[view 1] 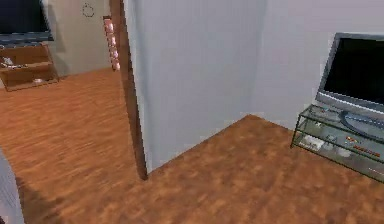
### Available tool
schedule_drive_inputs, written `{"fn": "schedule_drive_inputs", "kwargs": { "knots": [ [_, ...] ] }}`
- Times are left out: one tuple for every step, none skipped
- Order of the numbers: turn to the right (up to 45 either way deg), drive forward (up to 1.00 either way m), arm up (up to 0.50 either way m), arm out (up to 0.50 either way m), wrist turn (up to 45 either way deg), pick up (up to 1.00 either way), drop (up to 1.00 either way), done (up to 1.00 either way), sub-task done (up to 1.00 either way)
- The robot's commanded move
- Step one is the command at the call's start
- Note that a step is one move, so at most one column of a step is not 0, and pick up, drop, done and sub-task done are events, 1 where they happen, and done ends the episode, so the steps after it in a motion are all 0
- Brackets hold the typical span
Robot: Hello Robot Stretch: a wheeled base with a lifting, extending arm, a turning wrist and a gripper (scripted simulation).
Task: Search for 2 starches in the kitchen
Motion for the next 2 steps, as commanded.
{"fn": "schedule_drive_inputs", "kwargs": {
  "knots": [
    [-24.0, 0.0, 0.0, 0.0, 0.0, 0.0, 0.0, 0.0, 0.0],
    [0.0, 1.0, 0.0, 0.0, 0.0, 0.0, 0.0, 0.0, 0.0]
  ]
}}
